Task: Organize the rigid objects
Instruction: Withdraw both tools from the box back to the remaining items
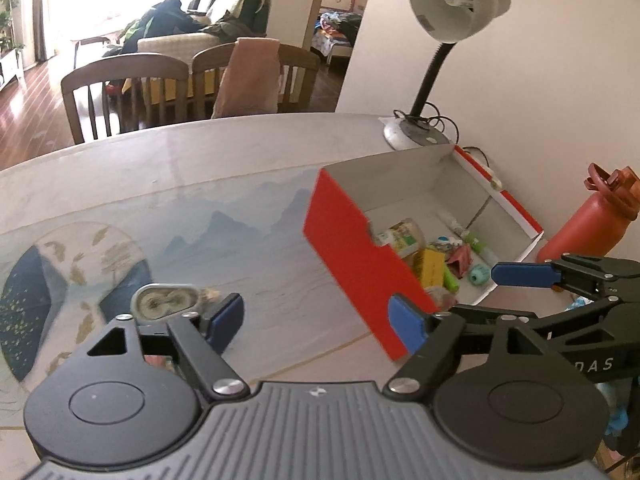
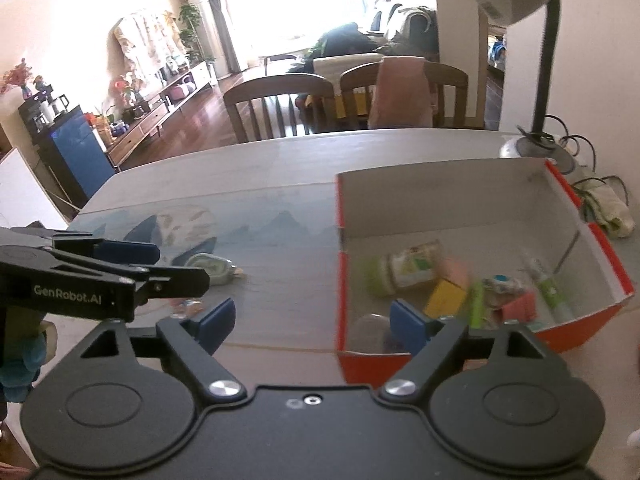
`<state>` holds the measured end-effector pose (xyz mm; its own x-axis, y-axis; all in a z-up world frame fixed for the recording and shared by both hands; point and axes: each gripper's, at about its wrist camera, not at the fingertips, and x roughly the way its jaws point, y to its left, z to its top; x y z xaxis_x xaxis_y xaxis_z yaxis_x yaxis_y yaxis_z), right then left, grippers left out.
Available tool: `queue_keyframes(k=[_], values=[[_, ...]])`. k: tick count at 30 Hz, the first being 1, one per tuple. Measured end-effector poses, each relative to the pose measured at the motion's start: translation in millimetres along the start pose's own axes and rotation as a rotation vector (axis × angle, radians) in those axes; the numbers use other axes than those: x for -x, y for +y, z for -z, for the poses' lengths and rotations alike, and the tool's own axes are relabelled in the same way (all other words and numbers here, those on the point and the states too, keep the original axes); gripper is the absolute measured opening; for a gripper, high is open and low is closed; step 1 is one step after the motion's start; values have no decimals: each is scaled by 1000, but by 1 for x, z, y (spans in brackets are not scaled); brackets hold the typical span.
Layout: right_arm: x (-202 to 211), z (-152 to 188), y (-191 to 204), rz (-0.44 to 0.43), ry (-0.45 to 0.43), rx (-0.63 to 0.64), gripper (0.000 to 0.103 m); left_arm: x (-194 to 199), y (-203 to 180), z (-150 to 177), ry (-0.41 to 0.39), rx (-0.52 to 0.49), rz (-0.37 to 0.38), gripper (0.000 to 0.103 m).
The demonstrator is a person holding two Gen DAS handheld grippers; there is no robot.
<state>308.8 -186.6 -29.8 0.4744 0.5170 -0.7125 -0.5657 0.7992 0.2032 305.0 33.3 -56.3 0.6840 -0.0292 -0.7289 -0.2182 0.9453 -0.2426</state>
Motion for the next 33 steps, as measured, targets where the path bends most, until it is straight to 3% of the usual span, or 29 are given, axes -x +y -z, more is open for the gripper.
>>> queue_keyframes(k=[10, 13, 16, 24, 33], values=[[-26, -5, 38, -40, 11, 31, 87, 12, 49, 16, -18, 15, -4, 86], [-35, -7, 48, -63, 13, 50, 89, 12, 65, 22, -25, 33, 2, 98], [-47, -12, 56, -82, 21, 76, 90, 12, 77, 30, -37, 40, -6, 101], [-85, -34, 77, -91, 45, 215, 90, 1, 108, 53, -65, 79, -38, 103], [-145, -47, 96, -139, 158, 421, 89, -37, 122, 75, -81, 109, -81, 103]])
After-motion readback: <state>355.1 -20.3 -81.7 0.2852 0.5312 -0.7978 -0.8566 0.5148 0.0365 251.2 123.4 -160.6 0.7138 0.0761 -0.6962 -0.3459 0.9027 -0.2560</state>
